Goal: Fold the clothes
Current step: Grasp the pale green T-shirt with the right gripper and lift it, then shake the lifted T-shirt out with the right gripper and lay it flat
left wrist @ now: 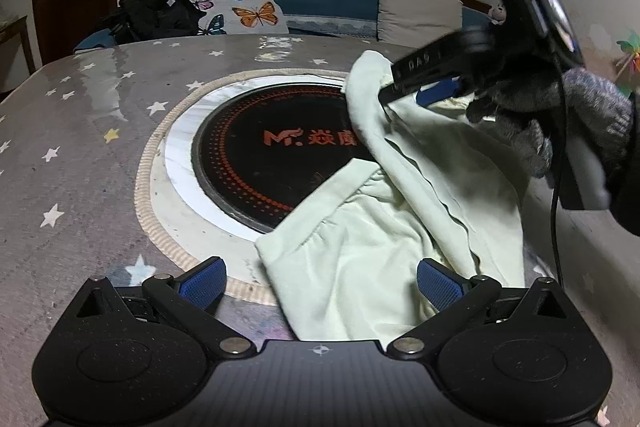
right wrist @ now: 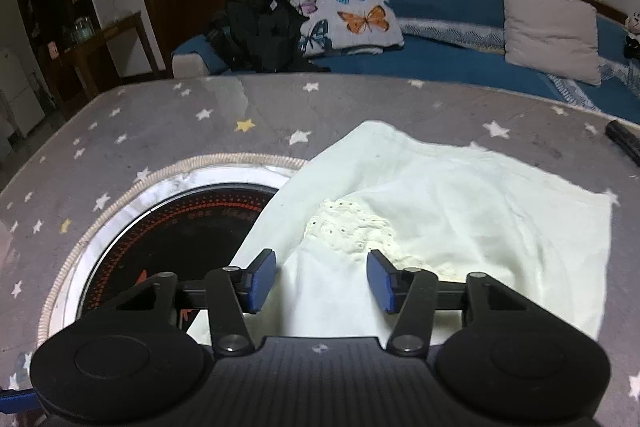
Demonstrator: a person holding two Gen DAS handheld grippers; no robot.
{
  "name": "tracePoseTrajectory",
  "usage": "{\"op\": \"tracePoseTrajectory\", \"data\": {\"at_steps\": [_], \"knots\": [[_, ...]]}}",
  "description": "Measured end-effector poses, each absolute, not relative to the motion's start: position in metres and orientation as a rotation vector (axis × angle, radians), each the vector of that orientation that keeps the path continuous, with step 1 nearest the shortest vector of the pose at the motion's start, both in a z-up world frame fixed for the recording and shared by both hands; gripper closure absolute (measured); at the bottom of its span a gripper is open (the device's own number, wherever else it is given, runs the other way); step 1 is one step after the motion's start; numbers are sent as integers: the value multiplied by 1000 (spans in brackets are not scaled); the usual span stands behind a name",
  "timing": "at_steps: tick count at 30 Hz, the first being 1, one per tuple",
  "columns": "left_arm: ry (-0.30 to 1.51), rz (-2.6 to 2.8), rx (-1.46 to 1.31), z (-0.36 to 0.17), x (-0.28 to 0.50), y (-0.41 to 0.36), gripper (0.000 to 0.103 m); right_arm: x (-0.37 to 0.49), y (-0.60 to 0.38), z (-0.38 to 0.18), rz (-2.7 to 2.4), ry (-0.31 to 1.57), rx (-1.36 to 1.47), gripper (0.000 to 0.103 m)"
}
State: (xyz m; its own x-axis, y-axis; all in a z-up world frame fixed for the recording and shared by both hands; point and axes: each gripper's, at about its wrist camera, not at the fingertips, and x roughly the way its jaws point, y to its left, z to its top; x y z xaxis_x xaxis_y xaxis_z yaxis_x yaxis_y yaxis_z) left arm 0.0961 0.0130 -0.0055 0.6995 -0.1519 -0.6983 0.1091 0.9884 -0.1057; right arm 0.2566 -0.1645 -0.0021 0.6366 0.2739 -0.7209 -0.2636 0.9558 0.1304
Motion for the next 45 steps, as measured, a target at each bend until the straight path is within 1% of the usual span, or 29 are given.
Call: {"op": "tracePoseTrajectory", "data": {"at_steps": [1,3,4,5,8,9,16,18,19,21,22,23,24,27,28,29,30,31,32,34,36,39,45], "knots": [[781,-141,-58,-5,97,14,0,259,-163,-5,307,836,8,61],[780,-131,-58,-6,99,17,0,260,-164,-9,300,845,-6,66],[780,-125,-59,-6,100,18,0,259,-164,-10,296,846,-13,71],[781,-118,-59,-7,101,20,0,257,-166,-10,296,841,-18,79],[778,-101,-51,-8,105,22,0,251,-170,-5,296,830,-19,97],[777,-95,-47,-8,106,22,0,248,-173,-3,296,823,-16,98],[774,-79,-38,-8,111,25,1,239,-182,12,286,787,-10,101],[774,-82,-36,-8,112,25,1,242,-182,11,292,796,13,98],[771,-84,-38,-7,113,26,1,245,-182,11,296,798,32,95],[766,-87,-41,-6,114,28,6,251,-182,9,292,796,61,89],[767,-87,-43,-7,115,29,6,254,-181,8,288,795,72,80],[767,-87,-46,-7,116,30,7,256,-179,7,292,798,83,67],[768,-88,-48,-7,117,32,8,260,-178,5,299,804,93,63],[764,-105,-38,-7,118,32,8,267,-168,-2,295,824,58,64],[763,-108,-31,-8,117,31,8,268,-165,-6,293,834,39,68],[762,-111,-24,-8,117,30,8,268,-163,-9,289,841,20,75],[760,-114,-16,-9,117,29,8,265,-161,-11,281,837,1,78],[759,-116,-10,-9,117,29,8,263,-162,-11,279,830,-11,86],[758,-118,-4,-9,117,28,8,261,-163,-9,277,821,-19,91],[755,-120,3,-10,118,27,8,252,-169,-1,270,797,-14,93],[751,-120,10,-10,118,27,12,242,-179,10,267,765,-2,94],[743,-119,25,-12,118,25,15,219,-199,30,252,710,19,94],[732,-115,67,-14,119,20,16,161,-255,66,194,613,89,94]]}}
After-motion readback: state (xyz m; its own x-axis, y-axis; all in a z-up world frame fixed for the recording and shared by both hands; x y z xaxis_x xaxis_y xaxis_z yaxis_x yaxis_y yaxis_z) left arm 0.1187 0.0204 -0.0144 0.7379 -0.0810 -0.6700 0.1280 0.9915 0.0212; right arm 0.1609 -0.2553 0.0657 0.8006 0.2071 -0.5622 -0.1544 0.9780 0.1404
